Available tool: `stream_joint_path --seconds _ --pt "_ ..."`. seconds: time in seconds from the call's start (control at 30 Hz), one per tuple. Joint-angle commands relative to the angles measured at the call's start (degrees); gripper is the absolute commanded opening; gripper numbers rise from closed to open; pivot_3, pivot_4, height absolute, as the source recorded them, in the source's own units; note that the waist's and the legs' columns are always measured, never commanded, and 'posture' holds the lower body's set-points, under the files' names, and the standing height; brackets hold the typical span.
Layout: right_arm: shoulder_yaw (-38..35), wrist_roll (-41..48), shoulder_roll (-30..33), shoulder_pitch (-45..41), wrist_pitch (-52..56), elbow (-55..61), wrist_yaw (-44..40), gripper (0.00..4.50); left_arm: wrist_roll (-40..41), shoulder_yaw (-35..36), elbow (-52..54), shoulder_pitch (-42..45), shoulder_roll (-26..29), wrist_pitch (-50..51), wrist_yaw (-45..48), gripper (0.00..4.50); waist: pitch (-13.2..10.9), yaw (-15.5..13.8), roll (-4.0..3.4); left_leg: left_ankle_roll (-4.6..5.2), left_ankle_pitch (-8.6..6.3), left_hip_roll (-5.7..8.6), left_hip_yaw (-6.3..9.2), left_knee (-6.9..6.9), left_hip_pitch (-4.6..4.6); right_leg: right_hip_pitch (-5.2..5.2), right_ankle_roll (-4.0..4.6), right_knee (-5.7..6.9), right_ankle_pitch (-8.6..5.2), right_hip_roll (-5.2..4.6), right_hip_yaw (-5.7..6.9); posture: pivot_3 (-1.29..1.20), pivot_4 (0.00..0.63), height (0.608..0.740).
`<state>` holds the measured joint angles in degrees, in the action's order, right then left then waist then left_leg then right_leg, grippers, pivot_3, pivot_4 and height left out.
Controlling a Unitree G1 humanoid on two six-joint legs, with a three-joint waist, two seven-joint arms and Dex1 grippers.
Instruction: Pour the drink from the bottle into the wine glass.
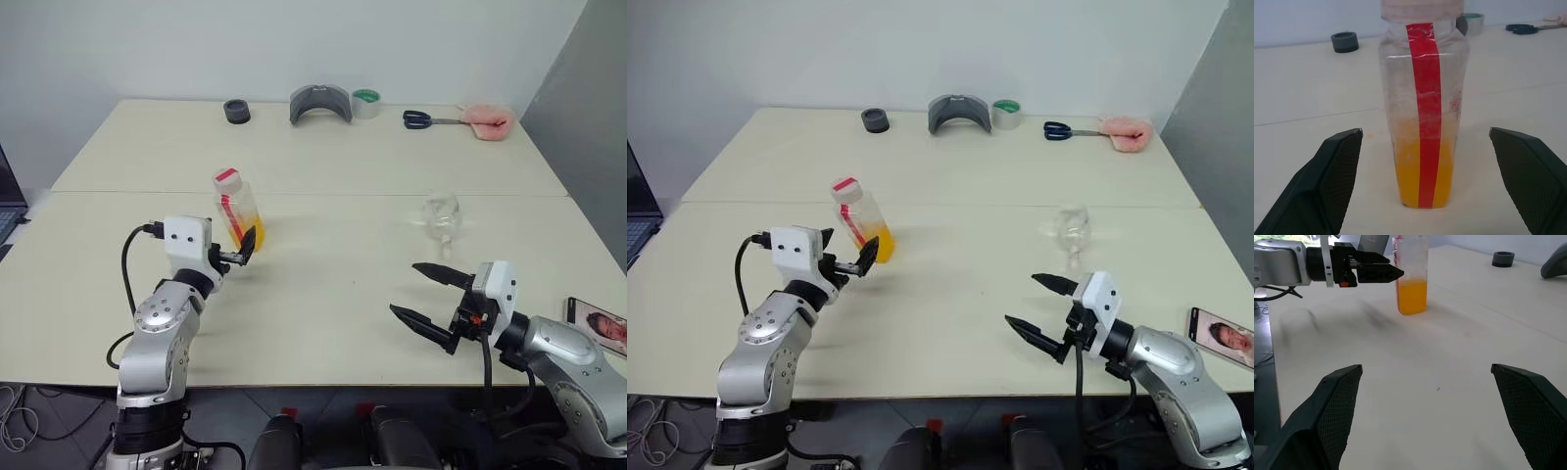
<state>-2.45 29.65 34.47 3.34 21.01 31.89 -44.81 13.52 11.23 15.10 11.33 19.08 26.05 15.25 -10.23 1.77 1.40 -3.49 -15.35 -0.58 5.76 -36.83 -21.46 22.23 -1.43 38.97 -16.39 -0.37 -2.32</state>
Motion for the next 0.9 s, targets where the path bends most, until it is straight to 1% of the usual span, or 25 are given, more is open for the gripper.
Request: stream_joint_path --seconds 0.03,0.47,0.9 --pt "0.56 1.29 0.13 -1.24 0.96 2.01 -0.10 4.50 0.45 0.60 0.20 2.16 1.07 0.13 0.28 4.46 0.00 -0.01 0.01 0.00 0.00 0.00 0.02 -0.01 -0.01 0.00 0.00 0.00 0.00 0.00 0.01 0.00 0.150 0.740" --pt "1.60 3.03 -0.05 -7.44 6.38 3.44 2.00 4.50 -0.04 0.10 -6.79 8.47 1.08 -0.64 0.01 4.46 -0.01 -0.01 0.01 0.00 0.00 0.01 0.06 -0.03 -0.03 0.01 0.00 0.00 0.01 0.00 0.04 0.00 0.150 0.740" --pt "1.77 4.63 0.20 -9.90 10.19 5.53 3.95 4.50 -0.33 -0.62 -10.80 12.14 1.15 -2.39 0.70 4.46 -0.01 -0.02 0.02 -0.01 0.00 0.02 0.10 -0.05 -0.07 0.01 0.00 0.00 0.01 -0.01 0.07 0.00 0.150 0.740"
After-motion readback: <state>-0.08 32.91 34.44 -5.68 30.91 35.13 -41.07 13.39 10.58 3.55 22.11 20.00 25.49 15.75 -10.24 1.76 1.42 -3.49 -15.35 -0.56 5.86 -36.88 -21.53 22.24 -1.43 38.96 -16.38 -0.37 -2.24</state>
